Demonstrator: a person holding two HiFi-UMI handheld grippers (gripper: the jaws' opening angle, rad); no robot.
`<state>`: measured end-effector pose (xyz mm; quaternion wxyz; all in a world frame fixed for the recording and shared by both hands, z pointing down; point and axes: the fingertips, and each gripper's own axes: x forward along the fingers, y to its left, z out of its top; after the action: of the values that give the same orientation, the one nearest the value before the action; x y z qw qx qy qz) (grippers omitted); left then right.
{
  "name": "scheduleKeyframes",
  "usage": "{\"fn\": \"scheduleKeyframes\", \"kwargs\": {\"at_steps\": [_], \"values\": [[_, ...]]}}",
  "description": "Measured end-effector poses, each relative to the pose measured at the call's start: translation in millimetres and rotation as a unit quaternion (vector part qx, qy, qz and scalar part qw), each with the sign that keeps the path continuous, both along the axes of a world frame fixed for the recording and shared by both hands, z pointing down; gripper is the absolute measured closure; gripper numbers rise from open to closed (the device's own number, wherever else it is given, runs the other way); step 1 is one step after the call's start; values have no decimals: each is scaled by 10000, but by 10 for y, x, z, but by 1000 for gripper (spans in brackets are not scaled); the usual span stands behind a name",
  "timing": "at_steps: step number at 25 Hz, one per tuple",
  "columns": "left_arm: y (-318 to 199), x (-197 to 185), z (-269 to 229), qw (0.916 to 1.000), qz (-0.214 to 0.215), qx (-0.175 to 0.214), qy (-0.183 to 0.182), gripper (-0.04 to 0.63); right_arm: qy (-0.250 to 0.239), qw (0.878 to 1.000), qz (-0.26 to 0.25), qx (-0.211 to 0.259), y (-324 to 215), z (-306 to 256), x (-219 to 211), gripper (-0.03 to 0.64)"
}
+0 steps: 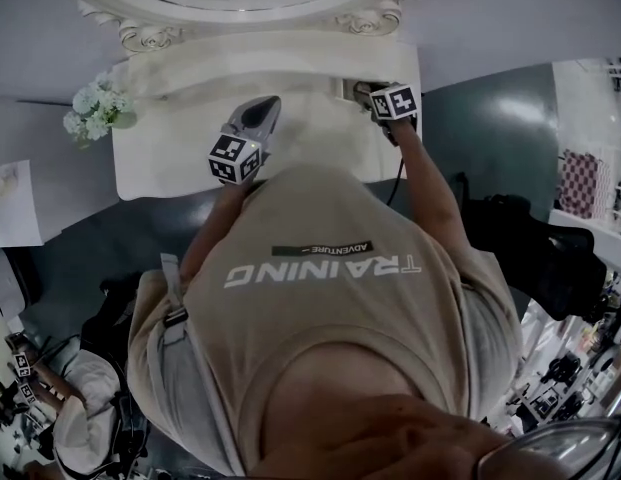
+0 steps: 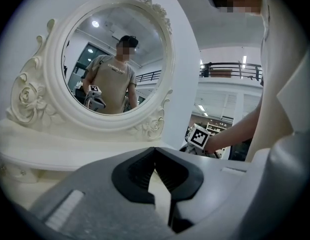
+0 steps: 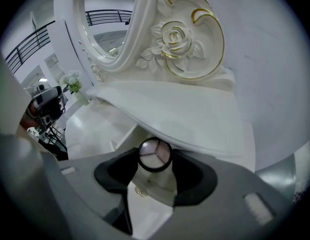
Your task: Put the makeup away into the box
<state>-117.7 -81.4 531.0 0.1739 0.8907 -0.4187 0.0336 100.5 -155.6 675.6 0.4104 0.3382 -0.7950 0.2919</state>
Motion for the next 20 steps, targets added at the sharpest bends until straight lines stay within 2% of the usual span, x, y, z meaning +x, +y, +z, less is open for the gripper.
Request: {"fn": "scheduleKeyframes", "kwargs": {"at_steps": [10, 20], "values": [[72, -86, 28, 9999, -145, -1, -7, 588, -266, 9994, 119, 210, -3, -21, -25, 382], [148, -27, 17, 9998, 184, 15, -5, 588, -379, 9962, 446, 642, 144, -231, 76, 382]]}}
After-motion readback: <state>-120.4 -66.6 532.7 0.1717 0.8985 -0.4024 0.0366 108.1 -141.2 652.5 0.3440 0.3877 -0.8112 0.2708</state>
